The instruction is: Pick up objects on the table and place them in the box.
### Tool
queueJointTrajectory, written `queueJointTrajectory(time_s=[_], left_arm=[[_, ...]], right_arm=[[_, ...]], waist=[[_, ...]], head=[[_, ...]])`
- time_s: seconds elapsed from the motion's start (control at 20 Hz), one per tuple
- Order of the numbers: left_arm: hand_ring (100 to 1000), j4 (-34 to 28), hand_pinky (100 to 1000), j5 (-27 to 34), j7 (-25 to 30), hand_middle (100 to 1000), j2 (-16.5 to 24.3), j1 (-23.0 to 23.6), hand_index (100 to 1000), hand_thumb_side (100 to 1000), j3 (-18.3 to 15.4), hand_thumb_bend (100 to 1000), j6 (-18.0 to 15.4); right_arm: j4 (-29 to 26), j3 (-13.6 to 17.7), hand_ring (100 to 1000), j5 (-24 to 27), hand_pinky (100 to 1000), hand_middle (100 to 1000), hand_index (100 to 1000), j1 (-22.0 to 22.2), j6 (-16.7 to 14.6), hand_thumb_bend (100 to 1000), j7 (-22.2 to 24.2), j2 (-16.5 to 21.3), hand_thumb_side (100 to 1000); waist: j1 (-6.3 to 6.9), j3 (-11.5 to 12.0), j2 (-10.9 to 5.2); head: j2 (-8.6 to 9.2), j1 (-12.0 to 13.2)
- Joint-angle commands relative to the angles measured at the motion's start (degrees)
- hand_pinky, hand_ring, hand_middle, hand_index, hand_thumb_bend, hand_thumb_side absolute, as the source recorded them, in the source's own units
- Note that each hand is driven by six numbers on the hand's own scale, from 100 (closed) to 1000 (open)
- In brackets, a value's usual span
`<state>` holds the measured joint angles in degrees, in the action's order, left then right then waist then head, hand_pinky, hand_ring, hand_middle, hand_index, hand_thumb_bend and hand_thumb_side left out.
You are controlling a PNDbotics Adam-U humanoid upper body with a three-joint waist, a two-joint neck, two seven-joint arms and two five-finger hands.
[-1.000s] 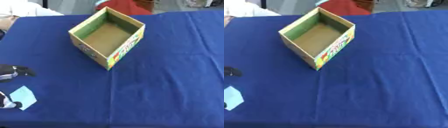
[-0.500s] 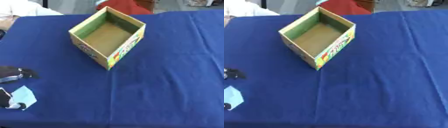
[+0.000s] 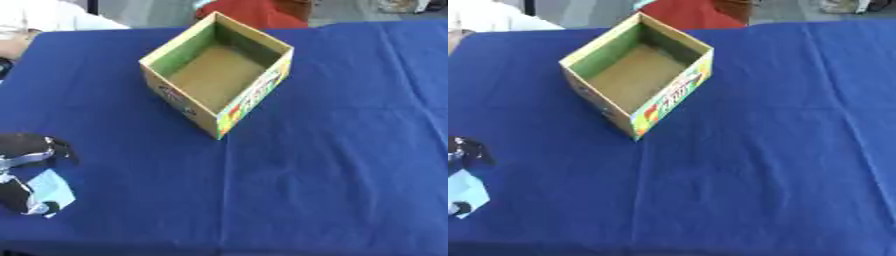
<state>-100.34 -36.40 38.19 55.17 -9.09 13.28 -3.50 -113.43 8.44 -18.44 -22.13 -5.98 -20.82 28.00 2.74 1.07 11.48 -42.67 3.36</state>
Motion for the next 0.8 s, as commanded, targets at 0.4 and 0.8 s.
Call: queueJointTrajectory(time_s=[0.4, 0.8], left_arm=[[499, -0.1, 432, 1.3, -0.5, 558, 1.4, -0.7, 641, 191, -0.7, 293, 1.0], [500, -2.8, 438, 0.2, -1.3, 568, 2.9, -2.1, 649, 180, -3.7, 253, 2.2]], right_arm=[[-1.2, 0.5, 704, 0.4, 681, 833, 782, -0.3, 0.1, 100, 0.0, 0.8, 1000], [-1.2, 0.6, 705, 0.3, 683, 832, 783, -0.3, 0.0, 100, -0.1, 1.1, 1000]], waist=[[0.11, 0.0, -0.75], [0.24, 0.2, -1.06]], head=[[0.16, -0.1], [0.15, -0.7]])
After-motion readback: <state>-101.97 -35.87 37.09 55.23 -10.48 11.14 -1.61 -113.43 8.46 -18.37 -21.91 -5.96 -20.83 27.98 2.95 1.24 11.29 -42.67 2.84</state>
